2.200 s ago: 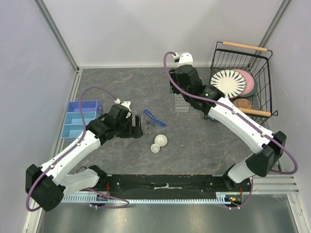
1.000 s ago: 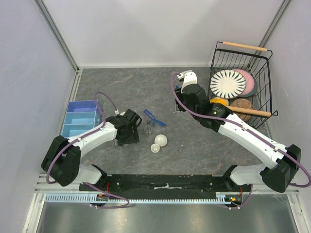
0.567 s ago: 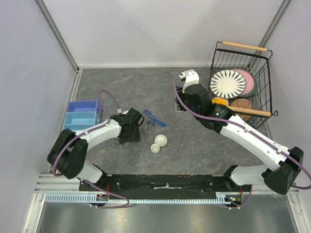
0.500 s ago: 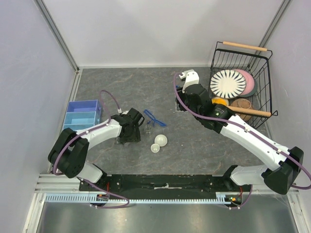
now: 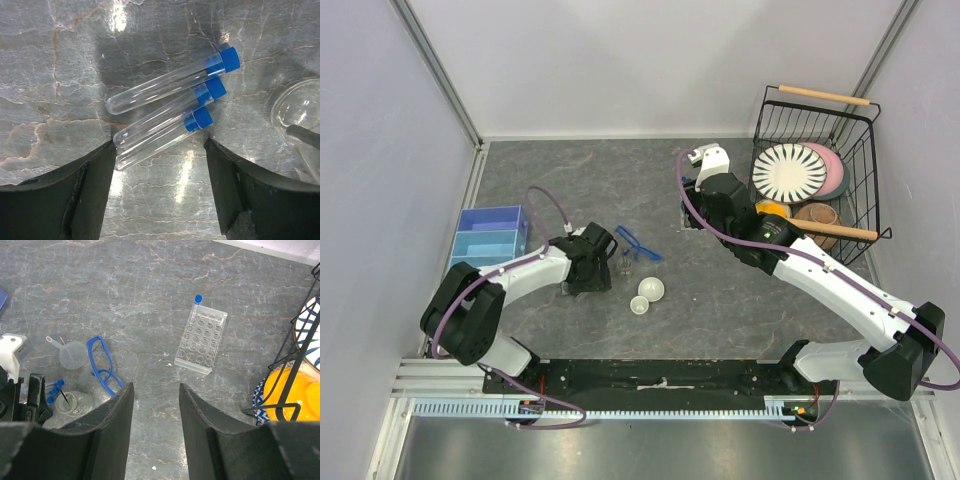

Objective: Organize the chemistry lab equipment

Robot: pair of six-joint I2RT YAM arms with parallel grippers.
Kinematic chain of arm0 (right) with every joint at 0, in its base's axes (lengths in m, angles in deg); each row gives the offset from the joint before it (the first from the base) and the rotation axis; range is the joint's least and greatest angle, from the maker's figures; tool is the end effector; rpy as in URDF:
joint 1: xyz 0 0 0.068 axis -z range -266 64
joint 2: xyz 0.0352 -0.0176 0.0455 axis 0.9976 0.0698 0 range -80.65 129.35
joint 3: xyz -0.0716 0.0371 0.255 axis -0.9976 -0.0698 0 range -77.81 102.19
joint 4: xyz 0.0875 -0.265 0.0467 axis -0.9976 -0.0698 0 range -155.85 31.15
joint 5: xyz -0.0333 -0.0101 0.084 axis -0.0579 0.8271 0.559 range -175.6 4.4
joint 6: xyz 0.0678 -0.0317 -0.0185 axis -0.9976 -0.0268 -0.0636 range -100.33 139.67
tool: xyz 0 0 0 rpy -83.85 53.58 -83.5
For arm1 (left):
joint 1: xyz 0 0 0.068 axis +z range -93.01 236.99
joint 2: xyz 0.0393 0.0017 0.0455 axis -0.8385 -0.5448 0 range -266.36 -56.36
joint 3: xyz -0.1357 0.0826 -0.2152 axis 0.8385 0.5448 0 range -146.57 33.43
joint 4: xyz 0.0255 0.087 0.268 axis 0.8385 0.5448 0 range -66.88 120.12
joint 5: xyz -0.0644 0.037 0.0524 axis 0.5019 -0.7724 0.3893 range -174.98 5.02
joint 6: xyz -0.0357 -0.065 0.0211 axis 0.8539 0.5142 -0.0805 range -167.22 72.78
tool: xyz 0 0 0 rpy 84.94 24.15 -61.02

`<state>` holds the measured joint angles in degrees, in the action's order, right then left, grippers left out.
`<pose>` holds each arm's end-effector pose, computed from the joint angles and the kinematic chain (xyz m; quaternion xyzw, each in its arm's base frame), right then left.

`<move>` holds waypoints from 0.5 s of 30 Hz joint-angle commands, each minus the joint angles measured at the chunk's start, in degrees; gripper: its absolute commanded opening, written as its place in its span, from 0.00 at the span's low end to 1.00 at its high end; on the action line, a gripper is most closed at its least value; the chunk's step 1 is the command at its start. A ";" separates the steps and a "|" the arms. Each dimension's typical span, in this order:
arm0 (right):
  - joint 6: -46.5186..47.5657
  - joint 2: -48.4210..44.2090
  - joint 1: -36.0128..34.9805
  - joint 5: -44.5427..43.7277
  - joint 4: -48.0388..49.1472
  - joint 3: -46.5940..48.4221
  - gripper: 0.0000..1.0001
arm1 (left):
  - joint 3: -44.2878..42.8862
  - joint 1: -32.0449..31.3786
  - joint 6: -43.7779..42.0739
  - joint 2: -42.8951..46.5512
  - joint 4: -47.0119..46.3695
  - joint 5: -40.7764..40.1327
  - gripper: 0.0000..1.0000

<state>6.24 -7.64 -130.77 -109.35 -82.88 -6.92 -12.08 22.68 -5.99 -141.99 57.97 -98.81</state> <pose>0.2562 0.2169 0.3517 -0.1196 0.8291 0.0991 0.5371 0.2397 -0.1445 0.1116 -0.0751 0.9815 0.0148 0.1757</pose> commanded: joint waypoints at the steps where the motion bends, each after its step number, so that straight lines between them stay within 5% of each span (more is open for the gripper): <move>1: -0.01 -1.38 -0.14 0.90 1.44 -0.32 0.47 | 1.66 0.20 0.60 1.51 -1.98 0.99 0.79; 15: -1.25 -2.35 -0.23 2.39 1.36 -1.55 0.42 | 5.61 -0.85 3.32 4.68 -2.42 3.89 0.72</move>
<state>5.91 -8.38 -130.77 -107.97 -82.86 -8.06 -8.76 22.59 -5.84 -138.47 55.96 -96.99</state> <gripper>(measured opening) 0.436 0.726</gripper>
